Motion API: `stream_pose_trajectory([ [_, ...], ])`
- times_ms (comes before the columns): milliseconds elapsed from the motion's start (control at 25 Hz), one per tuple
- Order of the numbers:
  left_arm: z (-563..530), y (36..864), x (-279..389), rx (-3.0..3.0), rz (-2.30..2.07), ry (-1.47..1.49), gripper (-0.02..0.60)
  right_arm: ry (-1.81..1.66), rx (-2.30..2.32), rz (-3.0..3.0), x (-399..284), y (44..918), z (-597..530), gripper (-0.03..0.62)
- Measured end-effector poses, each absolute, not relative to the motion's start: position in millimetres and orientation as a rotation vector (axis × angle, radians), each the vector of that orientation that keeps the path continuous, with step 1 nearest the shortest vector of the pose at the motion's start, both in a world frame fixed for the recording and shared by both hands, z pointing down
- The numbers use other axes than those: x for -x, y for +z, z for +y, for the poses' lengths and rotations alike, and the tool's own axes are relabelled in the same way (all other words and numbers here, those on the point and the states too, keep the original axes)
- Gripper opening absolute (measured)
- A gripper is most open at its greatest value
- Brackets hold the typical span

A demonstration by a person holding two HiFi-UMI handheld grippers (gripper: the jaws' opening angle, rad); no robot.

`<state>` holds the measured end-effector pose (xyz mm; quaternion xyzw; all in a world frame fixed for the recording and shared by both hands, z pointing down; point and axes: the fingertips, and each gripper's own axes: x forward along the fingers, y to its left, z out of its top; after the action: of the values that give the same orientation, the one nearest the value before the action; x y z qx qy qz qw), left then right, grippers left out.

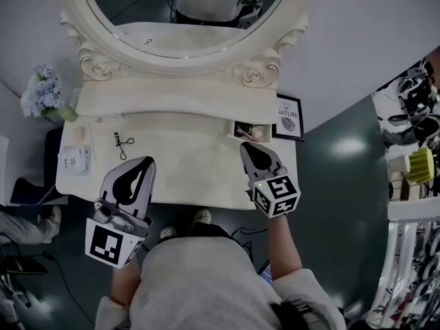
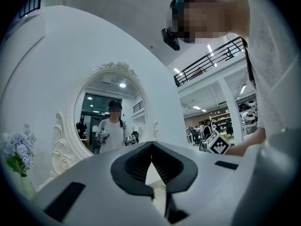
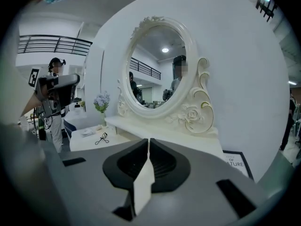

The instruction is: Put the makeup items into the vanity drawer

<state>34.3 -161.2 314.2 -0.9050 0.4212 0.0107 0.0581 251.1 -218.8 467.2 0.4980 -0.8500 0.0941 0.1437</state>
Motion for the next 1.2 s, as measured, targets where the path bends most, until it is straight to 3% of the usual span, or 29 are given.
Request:
stream_pose_trajectory([
  [1200, -121, 286, 15, 2.729, 1.173, 0.13, 0.014, 0.152, -1.597, -2.643, -160, 380, -138, 0.028],
])
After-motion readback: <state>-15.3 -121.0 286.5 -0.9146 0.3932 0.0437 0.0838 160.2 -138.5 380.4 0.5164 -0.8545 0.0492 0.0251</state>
